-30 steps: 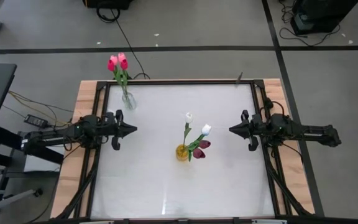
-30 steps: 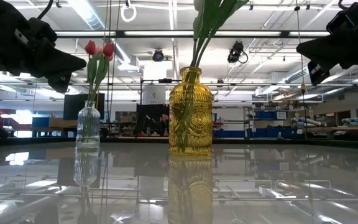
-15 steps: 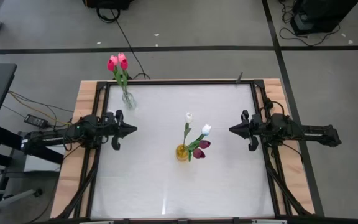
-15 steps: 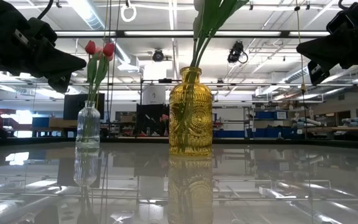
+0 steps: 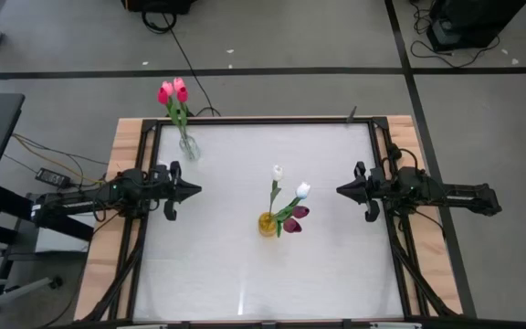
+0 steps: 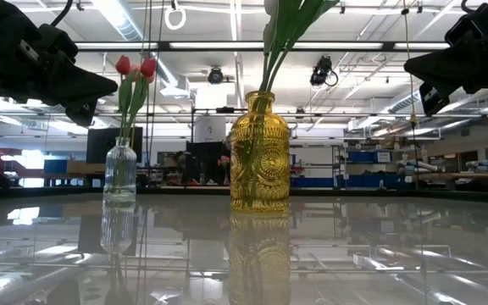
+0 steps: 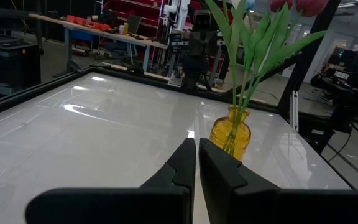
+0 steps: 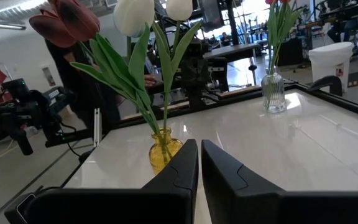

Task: Sort flowers into vase by color
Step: Return to Home Position

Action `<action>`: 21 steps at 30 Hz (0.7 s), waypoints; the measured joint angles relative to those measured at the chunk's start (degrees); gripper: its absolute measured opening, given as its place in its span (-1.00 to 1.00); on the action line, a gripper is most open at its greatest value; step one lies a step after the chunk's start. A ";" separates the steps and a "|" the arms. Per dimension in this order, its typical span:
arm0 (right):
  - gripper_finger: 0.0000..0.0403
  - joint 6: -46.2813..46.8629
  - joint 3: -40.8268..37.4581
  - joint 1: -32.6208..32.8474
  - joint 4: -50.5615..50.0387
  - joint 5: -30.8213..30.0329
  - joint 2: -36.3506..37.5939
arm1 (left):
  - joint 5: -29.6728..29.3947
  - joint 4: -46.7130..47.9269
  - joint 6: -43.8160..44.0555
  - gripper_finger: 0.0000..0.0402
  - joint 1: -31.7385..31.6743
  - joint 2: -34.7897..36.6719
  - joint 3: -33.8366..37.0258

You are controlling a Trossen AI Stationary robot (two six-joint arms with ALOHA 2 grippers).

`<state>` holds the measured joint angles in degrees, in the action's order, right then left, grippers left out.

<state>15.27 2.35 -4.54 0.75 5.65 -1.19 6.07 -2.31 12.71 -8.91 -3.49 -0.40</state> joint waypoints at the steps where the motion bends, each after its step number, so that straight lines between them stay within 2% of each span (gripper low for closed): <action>1: -0.85 0.00 0.00 0.00 0.00 0.00 0.00 | 0.00 0.01 0.00 -0.86 -0.01 0.00 0.00; 21: -0.85 0.00 0.00 0.00 0.00 0.00 0.00 | 0.00 -0.01 0.01 -0.86 -0.02 0.00 0.02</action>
<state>15.27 2.35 -4.54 0.75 5.65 -1.19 6.07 -2.33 12.72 -8.93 -3.49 -0.38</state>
